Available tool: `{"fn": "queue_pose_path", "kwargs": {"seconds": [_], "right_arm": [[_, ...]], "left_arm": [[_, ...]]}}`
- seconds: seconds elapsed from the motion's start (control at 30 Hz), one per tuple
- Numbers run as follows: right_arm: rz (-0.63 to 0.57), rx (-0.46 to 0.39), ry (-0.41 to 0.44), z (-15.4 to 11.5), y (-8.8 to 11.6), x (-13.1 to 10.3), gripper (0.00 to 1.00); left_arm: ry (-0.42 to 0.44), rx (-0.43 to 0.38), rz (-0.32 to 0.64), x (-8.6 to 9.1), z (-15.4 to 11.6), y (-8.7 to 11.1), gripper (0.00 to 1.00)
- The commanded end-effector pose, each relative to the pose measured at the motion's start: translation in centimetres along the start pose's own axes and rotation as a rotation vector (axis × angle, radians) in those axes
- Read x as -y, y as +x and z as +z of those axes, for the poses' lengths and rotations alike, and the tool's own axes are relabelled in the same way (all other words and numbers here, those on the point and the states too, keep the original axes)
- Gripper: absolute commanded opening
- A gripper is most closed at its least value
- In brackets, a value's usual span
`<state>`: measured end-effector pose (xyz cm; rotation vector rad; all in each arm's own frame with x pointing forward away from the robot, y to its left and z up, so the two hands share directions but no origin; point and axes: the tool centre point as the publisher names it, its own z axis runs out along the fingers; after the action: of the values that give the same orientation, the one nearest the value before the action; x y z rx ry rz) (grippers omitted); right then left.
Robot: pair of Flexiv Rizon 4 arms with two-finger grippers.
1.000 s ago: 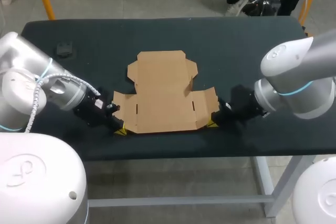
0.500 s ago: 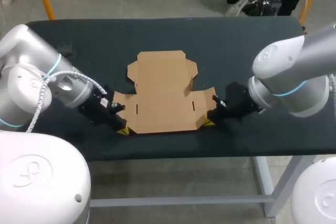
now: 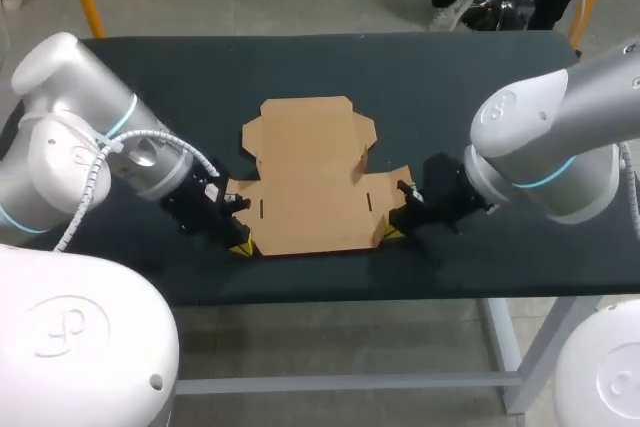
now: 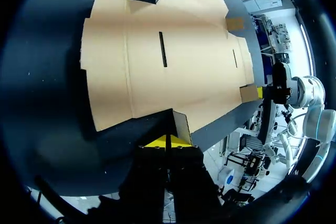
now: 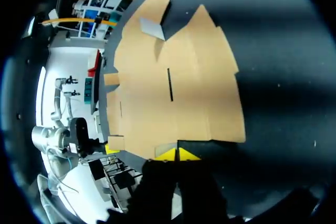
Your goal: Assemble the packaging by folding the flat box into shape, placing the metal phone stand inside, and closing the box properly
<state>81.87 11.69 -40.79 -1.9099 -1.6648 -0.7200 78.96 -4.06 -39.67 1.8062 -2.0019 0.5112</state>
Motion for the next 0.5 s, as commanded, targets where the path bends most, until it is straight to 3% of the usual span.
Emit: {"fn": "queue_pose_path", "kwargs": {"seconds": [0.03,0.5], "right_arm": [[-0.001,0.006,0.0,0.2,0.1,-0.1,0.0],[-0.021,0.043,-0.011,0.6,0.9,0.3,0.0]], "left_arm": [[-0.007,0.033,-0.001,0.1,0.2,0.7,0.0],[-0.002,0.067,0.011,-0.1,1.2,2.2,0.0]]}}
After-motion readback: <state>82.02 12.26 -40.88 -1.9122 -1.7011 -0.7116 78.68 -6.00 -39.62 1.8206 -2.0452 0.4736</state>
